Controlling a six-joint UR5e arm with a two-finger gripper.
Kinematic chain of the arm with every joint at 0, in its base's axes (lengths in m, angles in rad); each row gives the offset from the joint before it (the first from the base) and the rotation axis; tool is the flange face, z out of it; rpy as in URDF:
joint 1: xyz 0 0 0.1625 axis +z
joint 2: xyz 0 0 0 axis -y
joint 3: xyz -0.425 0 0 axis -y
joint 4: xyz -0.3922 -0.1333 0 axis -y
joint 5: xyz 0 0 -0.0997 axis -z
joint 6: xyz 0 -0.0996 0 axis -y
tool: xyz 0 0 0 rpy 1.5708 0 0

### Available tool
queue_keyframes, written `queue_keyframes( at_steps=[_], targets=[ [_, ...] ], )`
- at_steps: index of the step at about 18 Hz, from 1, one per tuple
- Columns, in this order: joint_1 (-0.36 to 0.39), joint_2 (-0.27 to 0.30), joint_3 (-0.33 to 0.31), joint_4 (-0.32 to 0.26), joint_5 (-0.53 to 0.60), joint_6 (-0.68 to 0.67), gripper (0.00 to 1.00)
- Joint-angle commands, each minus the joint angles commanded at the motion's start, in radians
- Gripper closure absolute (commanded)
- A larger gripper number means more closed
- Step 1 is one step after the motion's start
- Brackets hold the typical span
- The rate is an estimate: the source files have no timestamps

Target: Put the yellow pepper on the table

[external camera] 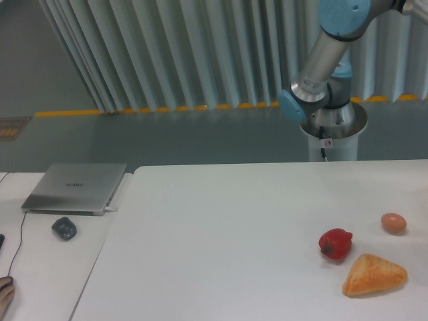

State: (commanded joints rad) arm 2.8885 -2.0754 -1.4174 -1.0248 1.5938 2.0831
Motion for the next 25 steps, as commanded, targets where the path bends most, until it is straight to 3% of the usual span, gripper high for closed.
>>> queue_keyframes(
  at_steps=[25],
  targets=[
    [0.000, -0.072, -0.005, 0.101, -0.009, -0.002, 0.01]
  ],
)
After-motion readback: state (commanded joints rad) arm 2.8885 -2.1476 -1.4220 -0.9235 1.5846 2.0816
